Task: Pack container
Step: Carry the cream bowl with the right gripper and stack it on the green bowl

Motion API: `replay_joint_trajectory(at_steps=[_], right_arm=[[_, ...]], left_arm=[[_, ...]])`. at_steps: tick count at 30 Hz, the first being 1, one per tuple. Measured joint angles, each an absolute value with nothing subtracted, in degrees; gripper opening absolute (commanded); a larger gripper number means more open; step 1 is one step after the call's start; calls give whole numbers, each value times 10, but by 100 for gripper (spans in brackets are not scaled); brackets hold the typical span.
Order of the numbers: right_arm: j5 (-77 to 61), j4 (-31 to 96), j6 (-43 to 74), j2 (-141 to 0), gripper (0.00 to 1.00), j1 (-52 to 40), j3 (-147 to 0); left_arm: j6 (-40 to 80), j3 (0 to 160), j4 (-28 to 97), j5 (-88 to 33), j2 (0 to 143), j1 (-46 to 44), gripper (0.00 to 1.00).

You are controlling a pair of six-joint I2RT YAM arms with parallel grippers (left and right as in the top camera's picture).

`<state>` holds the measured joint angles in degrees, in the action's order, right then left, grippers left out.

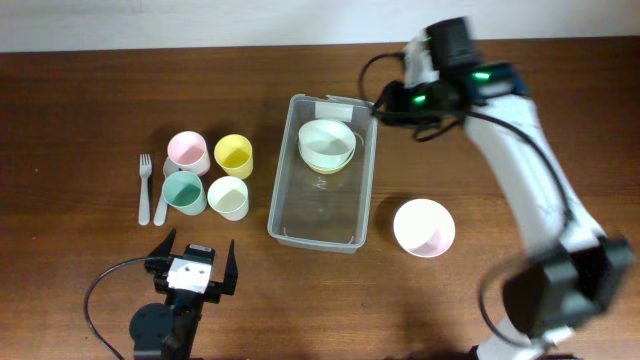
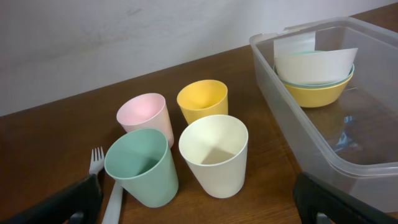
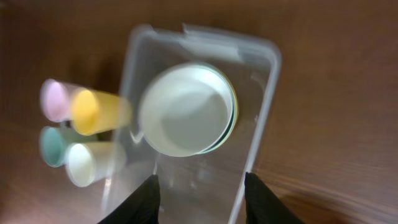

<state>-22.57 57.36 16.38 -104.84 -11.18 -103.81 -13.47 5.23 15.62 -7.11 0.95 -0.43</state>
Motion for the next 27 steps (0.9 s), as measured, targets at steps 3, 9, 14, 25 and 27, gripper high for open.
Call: replay_joint_trajectory(at_steps=[3, 9, 14, 25, 27], right_arm=[[-225, 590, 153, -995, 16, -107, -1052], [-218, 583, 145, -1014, 4, -159, -1059], [-214, 532, 143, -1121, 4, -197, -1059], [-216, 528, 136, -1255, 4, -232, -1054], [-218, 531, 128, -1255, 4, -233, -1054]], left_arm=[[-135, 52, 156, -71, 10, -4, 100], [-135, 52, 156, -71, 10, -4, 100], [-135, 52, 156, -71, 10, -4, 100], [-135, 52, 156, -71, 10, -4, 100], [-135, 52, 156, -71, 10, -4, 100]])
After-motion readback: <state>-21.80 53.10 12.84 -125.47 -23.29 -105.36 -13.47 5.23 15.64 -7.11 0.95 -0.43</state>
